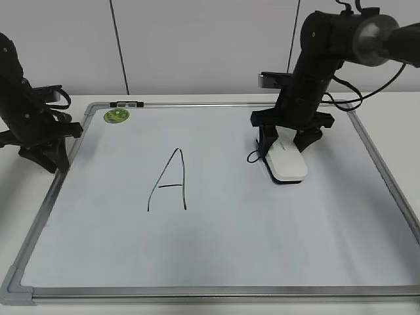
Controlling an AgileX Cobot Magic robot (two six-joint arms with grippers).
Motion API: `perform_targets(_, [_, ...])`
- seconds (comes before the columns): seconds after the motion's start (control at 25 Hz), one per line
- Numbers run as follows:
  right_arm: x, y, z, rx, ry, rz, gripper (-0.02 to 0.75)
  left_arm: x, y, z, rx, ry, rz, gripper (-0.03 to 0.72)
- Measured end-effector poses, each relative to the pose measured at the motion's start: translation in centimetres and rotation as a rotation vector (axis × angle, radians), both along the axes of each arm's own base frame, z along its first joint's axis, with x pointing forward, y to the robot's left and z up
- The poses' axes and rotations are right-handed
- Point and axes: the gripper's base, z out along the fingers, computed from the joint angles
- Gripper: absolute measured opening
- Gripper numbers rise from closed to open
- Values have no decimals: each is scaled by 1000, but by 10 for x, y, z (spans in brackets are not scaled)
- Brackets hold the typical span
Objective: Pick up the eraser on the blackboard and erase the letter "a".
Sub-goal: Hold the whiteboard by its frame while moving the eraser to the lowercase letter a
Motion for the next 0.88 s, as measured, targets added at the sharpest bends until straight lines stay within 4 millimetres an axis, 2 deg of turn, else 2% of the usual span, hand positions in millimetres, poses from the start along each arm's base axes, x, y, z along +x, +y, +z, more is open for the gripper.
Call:
perform_targets(0.44, [1, 12, -6, 113, 29, -2, 533, 0, 0, 0, 3, 0, -2, 174])
perform_targets(0.72, [-5, 34, -7, 147, 39, 31, 532, 0, 0, 0, 3, 0, -2, 176])
perform_targets(0.88, [-6, 38, -7, 142, 35, 44, 531, 0, 0, 0, 3, 0, -2, 176])
